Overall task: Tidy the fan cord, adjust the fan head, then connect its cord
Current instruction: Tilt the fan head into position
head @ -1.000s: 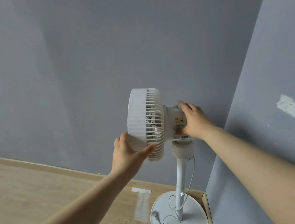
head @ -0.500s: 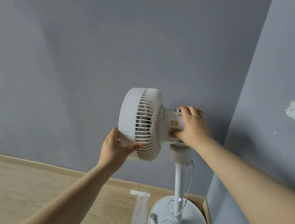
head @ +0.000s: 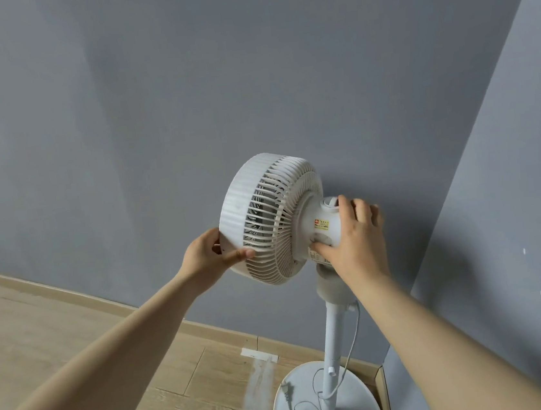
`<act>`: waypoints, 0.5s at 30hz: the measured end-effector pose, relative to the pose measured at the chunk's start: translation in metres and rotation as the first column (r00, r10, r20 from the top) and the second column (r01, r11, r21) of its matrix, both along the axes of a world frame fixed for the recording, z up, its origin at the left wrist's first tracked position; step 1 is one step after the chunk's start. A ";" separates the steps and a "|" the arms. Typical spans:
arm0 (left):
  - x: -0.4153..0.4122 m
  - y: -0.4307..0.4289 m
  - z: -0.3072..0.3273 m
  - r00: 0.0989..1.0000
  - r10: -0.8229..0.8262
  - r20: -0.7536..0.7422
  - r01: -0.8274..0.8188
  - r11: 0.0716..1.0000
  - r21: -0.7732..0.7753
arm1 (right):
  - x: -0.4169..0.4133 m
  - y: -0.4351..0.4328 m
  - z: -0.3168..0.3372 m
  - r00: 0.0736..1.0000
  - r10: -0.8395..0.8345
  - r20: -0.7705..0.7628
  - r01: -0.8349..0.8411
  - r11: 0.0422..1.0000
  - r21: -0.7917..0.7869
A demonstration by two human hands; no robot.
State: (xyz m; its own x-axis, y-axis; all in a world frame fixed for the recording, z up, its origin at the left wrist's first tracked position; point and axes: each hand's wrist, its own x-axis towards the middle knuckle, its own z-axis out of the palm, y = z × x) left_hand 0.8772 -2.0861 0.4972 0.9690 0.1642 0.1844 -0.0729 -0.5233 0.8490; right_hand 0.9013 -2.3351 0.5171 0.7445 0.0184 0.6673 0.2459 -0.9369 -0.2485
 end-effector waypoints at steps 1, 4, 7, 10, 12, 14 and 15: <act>0.000 0.000 -0.002 1.000 0.007 0.008 -0.007 1.000 -0.002 | 0.001 0.000 -0.001 1.000 -0.003 0.003 0.003 1.000 0.003; -0.002 -0.006 -0.005 0.998 0.042 0.051 -0.042 0.999 0.001 | 0.005 -0.002 0.000 1.000 0.006 0.005 -0.006 1.000 0.007; -0.005 -0.011 -0.006 0.993 0.077 0.091 -0.077 0.997 -0.005 | 0.005 -0.005 0.000 1.000 0.012 0.001 -0.012 1.000 -0.017; -0.008 -0.015 -0.006 0.990 0.099 0.097 -0.097 0.995 -0.017 | 0.003 -0.005 0.002 1.000 0.015 -0.019 -0.015 1.000 -0.010; -0.011 -0.017 -0.011 0.991 0.118 0.062 -0.115 0.992 -0.056 | 0.003 -0.004 0.005 0.998 0.025 -0.057 -0.024 1.000 0.017; -0.017 -0.020 -0.020 0.988 0.152 0.025 -0.148 0.984 -0.099 | 0.000 -0.005 0.003 0.992 0.074 -0.102 -0.057 0.986 0.155; -0.021 -0.022 -0.025 0.985 0.175 0.005 -0.174 0.978 -0.116 | -0.004 -0.006 0.000 0.987 0.114 -0.110 -0.084 0.964 0.251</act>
